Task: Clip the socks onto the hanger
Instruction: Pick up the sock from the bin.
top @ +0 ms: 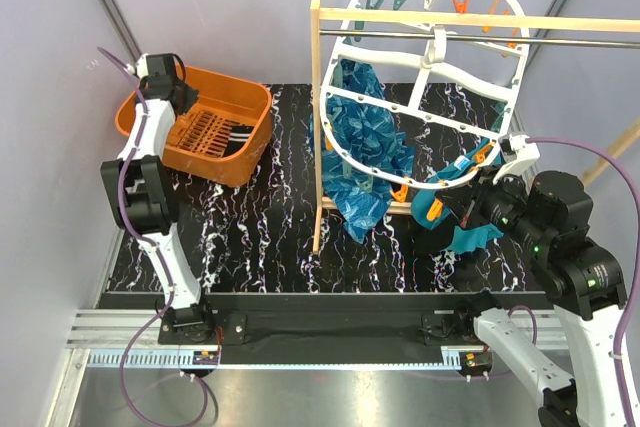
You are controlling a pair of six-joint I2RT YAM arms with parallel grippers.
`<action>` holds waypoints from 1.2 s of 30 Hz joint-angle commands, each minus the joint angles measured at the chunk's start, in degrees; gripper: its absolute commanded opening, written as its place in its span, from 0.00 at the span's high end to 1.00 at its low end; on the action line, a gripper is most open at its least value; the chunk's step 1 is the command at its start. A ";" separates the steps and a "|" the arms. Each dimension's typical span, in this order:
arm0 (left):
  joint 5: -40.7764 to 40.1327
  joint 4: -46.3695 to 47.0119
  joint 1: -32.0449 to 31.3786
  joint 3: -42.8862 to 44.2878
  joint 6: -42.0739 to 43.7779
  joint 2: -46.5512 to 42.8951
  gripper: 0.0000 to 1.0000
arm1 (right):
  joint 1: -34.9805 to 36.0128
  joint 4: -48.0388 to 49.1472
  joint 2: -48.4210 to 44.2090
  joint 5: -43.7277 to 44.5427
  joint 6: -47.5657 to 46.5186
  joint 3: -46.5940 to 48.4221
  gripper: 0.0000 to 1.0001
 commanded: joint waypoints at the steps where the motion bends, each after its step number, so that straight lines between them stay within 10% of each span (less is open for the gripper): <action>1: 1.93 5.47 -0.05 2.10 0.18 -2.54 1.00 | 0.32 -1.79 0.42 2.18 1.17 -0.78 1.00; 6: 6.49 3.12 -0.23 2.79 -0.52 -1.49 0.95 | 0.41 -1.70 0.51 2.09 1.17 -0.88 1.00; 8: 5.11 -5.98 -1.28 4.64 -0.70 -0.69 0.49 | 0.32 -1.87 0.42 2.53 1.09 -0.79 1.00; 12: -1.65 -14.55 -3.83 4.83 0.88 -1.13 0.25 | 0.32 -2.40 0.07 2.79 1.61 -0.79 1.00; 36: 1.76 -19.05 -10.07 3.94 -15.64 12.05 0.36 | 0.32 -2.84 0.15 3.85 2.58 0.00 1.00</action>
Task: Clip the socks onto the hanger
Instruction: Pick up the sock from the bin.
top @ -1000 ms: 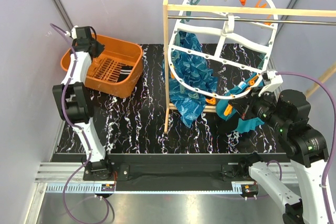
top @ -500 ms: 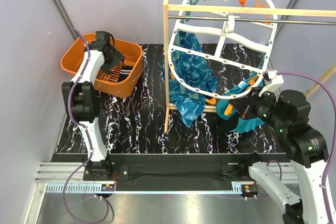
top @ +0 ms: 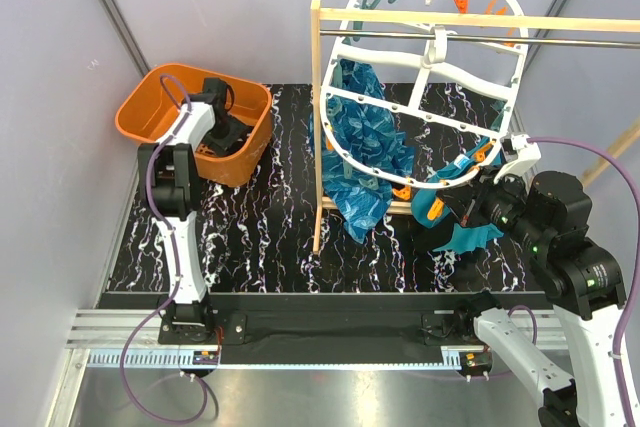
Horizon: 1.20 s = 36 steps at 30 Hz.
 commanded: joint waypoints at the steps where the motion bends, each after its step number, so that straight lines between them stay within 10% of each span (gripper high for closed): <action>1: 1.26 3.00 0.04 1.06 -1.35 2.35 0.39 | 0.24 -2.69 0.15 2.58 1.33 0.38 1.00; 10: 2.76 8.01 0.57 4.57 0.41 1.39 1.00 | 0.32 -3.65 0.15 2.41 1.34 0.38 1.00; 36: 3.99 21.99 3.21 11.94 1.99 -9.78 1.00 | 0.41 -2.42 0.33 2.58 1.42 -1.03 1.00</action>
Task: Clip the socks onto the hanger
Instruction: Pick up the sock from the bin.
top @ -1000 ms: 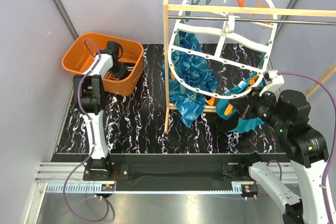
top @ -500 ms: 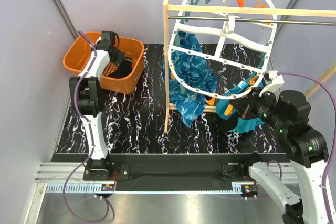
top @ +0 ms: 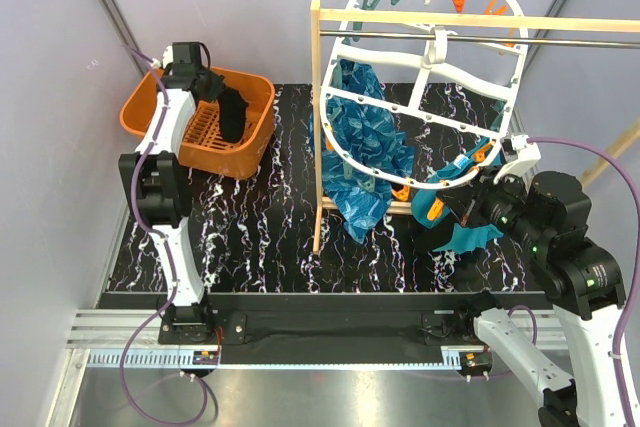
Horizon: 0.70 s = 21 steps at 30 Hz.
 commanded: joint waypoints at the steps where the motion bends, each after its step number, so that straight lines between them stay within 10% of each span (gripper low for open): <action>1: 1.21 3.81 0.28 4.96 0.86 -4.09 1.00 | 0.32 -2.34 0.39 2.52 0.99 -0.88 1.00; 21: 8.33 13.74 1.34 -5.04 8.68 -7.25 1.00 | 0.41 -2.42 0.48 2.69 0.99 -1.40 1.00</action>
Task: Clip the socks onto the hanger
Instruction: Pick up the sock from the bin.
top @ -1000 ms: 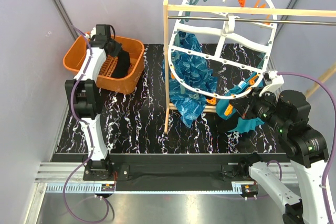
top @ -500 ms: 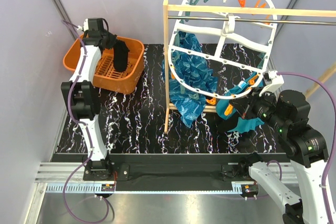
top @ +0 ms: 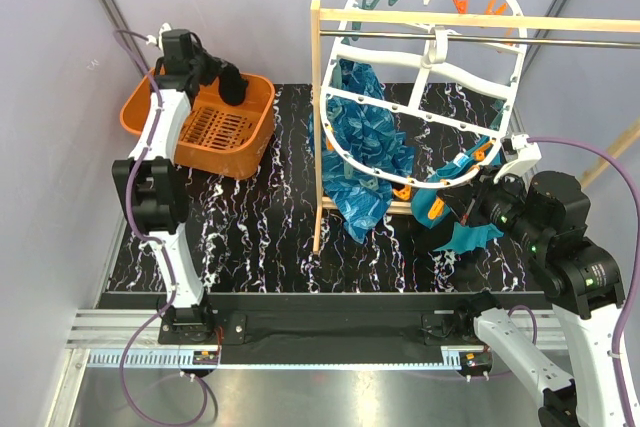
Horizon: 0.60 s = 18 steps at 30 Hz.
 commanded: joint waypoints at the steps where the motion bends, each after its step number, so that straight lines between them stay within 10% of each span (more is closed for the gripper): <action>1: 1.60 2.96 0.53 -6.58 2.26 -4.11 0.99 | 0.32 -2.64 0.39 1.84 1.16 -1.05 1.00; 18: -7.90 -6.09 1.32 -11.88 8.14 -3.59 0.33 | 0.32 -2.03 0.57 1.32 2.39 -2.20 1.00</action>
